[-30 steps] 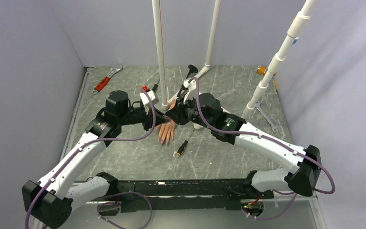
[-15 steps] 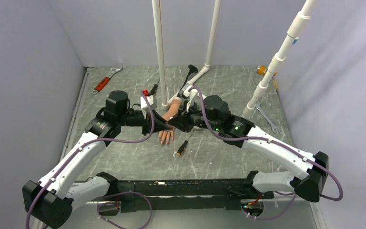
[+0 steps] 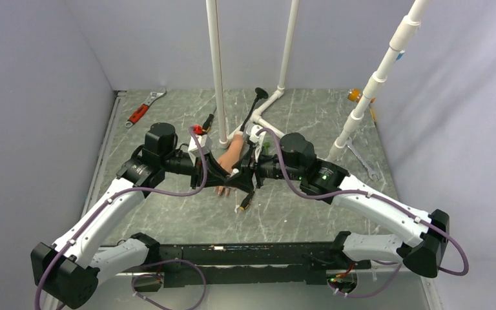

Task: Paint the nails
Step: Unscrew the nail polish bottle.

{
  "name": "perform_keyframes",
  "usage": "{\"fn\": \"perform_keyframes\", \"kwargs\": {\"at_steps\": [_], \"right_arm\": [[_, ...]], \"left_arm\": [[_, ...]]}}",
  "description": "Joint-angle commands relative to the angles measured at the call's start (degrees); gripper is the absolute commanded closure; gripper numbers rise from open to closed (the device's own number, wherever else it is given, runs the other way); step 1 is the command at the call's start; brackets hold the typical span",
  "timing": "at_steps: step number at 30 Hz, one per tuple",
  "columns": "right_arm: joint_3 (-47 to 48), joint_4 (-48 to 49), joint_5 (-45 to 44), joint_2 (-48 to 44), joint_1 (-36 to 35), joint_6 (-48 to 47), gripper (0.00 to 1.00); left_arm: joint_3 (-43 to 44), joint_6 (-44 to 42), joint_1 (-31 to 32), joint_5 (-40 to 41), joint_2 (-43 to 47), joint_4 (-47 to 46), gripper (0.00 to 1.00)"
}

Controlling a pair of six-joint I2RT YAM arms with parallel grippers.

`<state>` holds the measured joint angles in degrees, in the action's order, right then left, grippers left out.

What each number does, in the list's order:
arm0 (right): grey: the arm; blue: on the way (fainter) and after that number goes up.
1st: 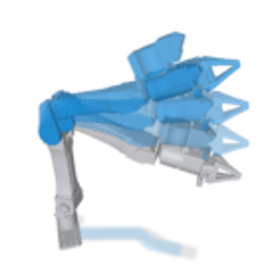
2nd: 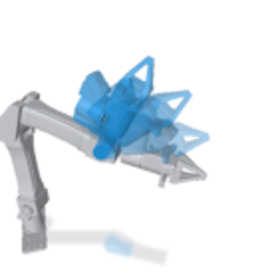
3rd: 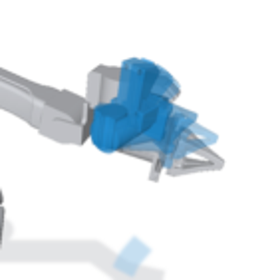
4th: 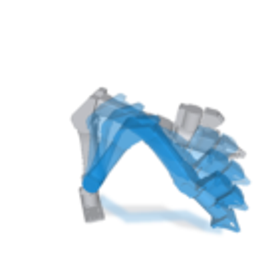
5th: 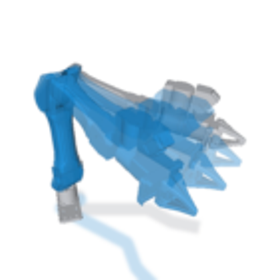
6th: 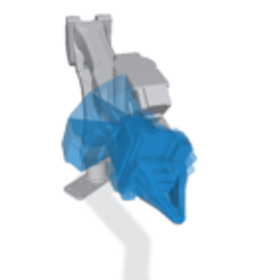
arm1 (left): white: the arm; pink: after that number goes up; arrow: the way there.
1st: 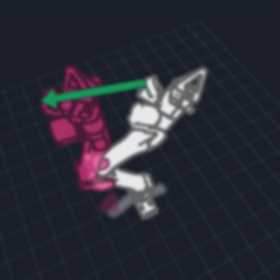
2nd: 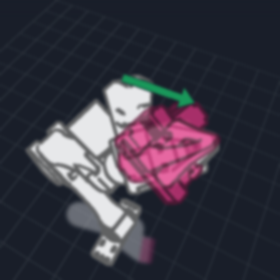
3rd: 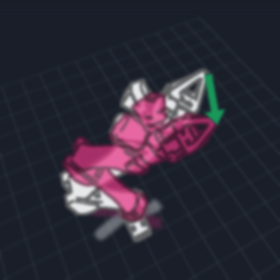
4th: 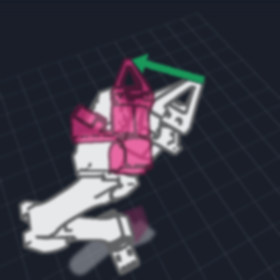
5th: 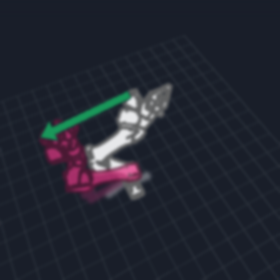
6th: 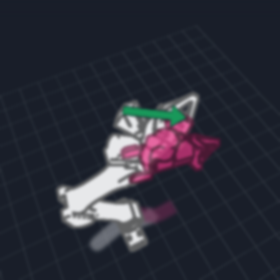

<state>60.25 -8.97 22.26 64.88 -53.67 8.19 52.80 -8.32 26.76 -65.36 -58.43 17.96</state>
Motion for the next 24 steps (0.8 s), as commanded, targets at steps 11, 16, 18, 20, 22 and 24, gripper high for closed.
{"fn": "perform_keyframes", "kwargs": {"at_steps": [11,16,18,20,22,24], "right_arm": [[-4.19,6.25,-7.1,-3.74,-0.25,2.89,0.0],[-8.65,12.63,-10.74,-6.84,-0.26,6.54,0.0],[-9.47,13.76,-12.19,-6.94,-0.17,7.8,0.0],[-10.41,15.52,-16.36,-7.68,-0.11,11.31,0.0],[-11.42,17.64,-21.34,-8.74,-0.13,14.78,0.0],[-11.35,18.31,-23.89,-9.06,-0.04,15.3,0.0]], "left_arm": [[2.93,-1.62,0.94,5.29,0.81,-3.06,1.0],[2.37,-0.42,1.01,12.27,1.59,-4.12,1.0],[2.12,0.34,0.99,15.58,1.92,-4.72,1.0],[2.02,0.46,1.01,18.62,2.33,-4.72,1.0],[1.69,0.58,0.94,20.46,2.72,-5.19,1.0],[1.38,1.02,0.96,22.05,3.25,-5.84,1.0]]}}
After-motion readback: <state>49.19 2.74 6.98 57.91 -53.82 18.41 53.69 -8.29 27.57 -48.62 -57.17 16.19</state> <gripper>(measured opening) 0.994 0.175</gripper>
